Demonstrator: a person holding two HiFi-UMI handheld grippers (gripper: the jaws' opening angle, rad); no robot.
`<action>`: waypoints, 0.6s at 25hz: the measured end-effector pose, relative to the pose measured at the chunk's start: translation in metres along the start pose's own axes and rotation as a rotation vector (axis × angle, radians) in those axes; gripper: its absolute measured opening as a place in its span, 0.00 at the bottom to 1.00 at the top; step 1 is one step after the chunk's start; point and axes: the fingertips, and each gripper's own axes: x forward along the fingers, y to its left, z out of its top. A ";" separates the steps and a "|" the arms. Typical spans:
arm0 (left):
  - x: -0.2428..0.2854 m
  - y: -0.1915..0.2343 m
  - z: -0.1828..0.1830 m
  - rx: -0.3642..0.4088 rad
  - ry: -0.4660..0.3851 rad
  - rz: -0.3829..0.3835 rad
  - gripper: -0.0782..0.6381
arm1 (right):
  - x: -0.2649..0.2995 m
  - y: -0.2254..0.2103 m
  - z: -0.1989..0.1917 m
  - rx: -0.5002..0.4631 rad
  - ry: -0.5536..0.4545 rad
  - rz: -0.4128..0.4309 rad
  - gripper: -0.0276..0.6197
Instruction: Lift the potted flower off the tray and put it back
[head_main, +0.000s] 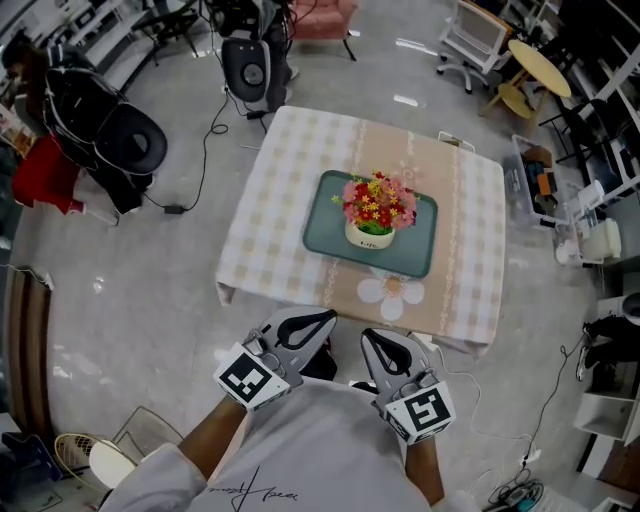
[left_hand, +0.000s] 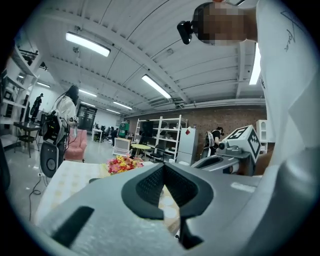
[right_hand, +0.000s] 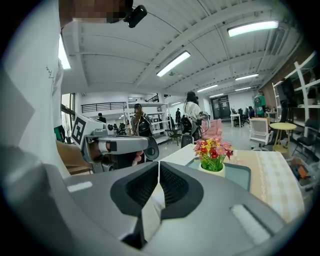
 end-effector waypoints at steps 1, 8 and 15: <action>-0.005 -0.007 -0.004 0.010 0.002 -0.006 0.11 | -0.006 0.007 -0.004 -0.004 -0.004 0.000 0.07; -0.023 -0.032 -0.010 0.030 0.000 -0.004 0.11 | -0.033 0.023 -0.022 0.009 -0.012 -0.014 0.07; -0.005 -0.020 -0.021 0.136 0.071 0.006 0.11 | -0.024 0.000 -0.025 0.035 -0.005 -0.012 0.07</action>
